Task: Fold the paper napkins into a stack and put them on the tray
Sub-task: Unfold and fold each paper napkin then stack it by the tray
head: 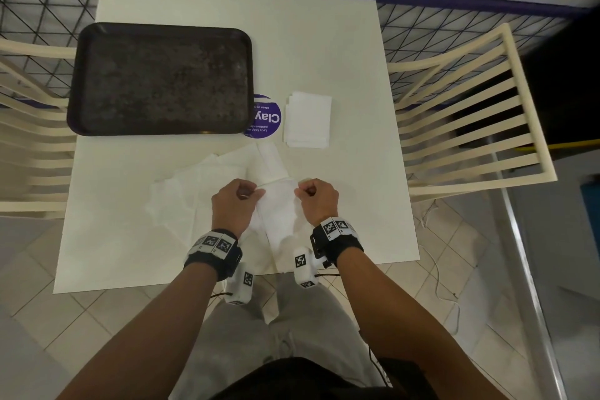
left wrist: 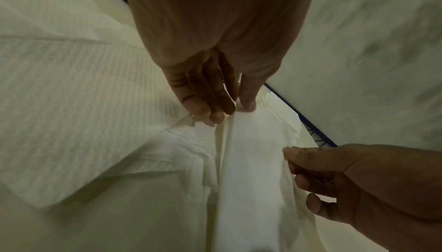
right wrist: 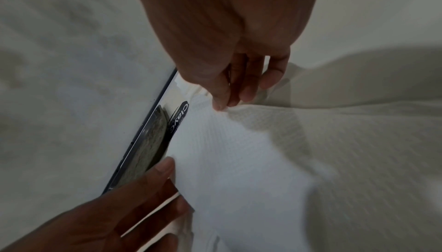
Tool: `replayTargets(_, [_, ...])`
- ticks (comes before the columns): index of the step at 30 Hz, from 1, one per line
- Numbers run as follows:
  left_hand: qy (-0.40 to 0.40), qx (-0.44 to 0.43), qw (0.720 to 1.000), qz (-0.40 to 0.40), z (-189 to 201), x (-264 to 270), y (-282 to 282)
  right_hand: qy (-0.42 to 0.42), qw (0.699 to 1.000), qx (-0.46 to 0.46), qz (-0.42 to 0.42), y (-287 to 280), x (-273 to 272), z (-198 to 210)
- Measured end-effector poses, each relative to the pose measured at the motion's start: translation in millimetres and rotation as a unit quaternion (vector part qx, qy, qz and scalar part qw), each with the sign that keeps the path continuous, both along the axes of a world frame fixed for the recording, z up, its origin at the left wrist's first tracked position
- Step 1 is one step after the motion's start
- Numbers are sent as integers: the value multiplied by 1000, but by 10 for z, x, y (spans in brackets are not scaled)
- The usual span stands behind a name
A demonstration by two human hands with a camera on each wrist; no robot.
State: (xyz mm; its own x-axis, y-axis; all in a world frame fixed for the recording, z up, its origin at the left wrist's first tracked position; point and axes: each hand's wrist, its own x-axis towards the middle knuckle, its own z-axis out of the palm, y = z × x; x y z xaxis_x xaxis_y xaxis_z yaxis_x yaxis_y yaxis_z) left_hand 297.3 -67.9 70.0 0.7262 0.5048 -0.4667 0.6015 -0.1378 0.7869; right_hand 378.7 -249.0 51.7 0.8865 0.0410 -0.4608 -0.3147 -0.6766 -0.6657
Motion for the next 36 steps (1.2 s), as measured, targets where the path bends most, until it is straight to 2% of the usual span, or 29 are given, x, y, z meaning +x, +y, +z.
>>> replayTargets(6, [-19,48,998,-22,40,-25,-35,-6,999,30,-12,-27,-28,16])
replayTargets(9, [-74,134,986,-69,59,-46,-49,2,997,65,-31,-34,-58,32])
replayTargets(13, [-168,193,956,-142,104,-57,-35,-29,998,40,27,-17,-57,64])
replayTargets(16, [-184,183,952,-164,195,-53,-39,-24,996,35,80,9,-43,113])
replayTargets(19, [-180,171,956,-159,256,-49,-49,-16,995,58,82,1,-39,204])
replayTargets(22, [-174,137,969,-106,293,-39,-47,-29,993,100,53,-28,-29,257])
replayTargets(25, [-132,77,987,-42,340,-10,-65,-39,989,142,26,-54,-15,280])
replayTargets(27, [-74,17,996,-50,325,15,-58,-34,983,178,15,-51,-6,287])
replayTargets(30, [-29,-19,993,-115,230,11,-36,-19,976,218,-10,-33,11,328])
replayTargets(32, [-24,-8,992,-127,205,11,-37,-17,975,222,-21,-18,44,394])
replayTargets(36, [-53,-15,995,-80,160,19,-21,30,974,223,-3,-35,50,461])
